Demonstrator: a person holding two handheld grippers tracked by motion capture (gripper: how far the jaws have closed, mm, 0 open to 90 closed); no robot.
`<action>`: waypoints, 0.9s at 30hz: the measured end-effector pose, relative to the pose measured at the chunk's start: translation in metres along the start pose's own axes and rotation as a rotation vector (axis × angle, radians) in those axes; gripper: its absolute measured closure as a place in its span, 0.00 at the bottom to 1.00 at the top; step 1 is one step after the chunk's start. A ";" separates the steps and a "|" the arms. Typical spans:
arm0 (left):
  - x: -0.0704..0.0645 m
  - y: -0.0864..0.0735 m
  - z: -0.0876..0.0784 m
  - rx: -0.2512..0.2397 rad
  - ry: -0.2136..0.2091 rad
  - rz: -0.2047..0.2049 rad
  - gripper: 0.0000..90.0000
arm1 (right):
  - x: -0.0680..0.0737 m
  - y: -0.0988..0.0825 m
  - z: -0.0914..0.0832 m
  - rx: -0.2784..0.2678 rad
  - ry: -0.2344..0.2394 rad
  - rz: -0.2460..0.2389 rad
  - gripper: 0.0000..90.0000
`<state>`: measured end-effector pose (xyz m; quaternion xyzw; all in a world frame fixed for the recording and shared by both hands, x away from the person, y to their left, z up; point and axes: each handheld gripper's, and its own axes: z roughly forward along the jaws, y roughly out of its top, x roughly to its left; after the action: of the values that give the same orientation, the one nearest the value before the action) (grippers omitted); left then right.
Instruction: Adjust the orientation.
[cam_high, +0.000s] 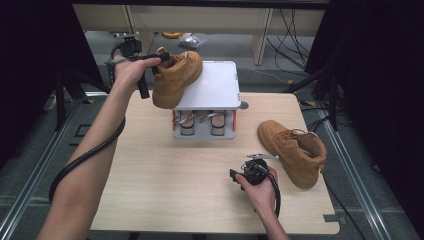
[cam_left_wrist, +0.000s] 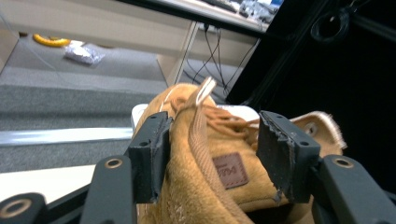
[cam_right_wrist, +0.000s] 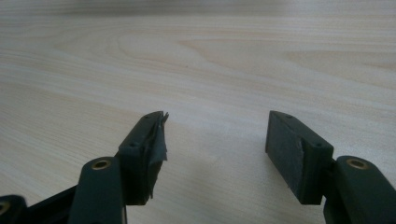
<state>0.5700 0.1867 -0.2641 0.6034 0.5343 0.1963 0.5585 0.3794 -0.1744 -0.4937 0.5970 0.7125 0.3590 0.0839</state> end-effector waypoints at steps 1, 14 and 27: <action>-0.001 0.003 -0.005 -0.006 -0.001 0.009 0.49 | -0.002 -0.001 0.003 -0.016 -0.005 -0.044 0.43; 0.008 -0.003 -0.057 -0.068 0.003 0.035 0.68 | 0.002 -0.001 0.001 0.005 -0.008 -0.006 0.43; 0.044 -0.092 -0.075 0.058 0.038 0.085 0.99 | 0.001 -0.004 0.004 -0.004 -0.006 -0.055 0.43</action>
<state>0.4833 0.2415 -0.3386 0.6377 0.5239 0.2158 0.5218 0.3786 -0.1717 -0.4987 0.5781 0.7277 0.3560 0.0972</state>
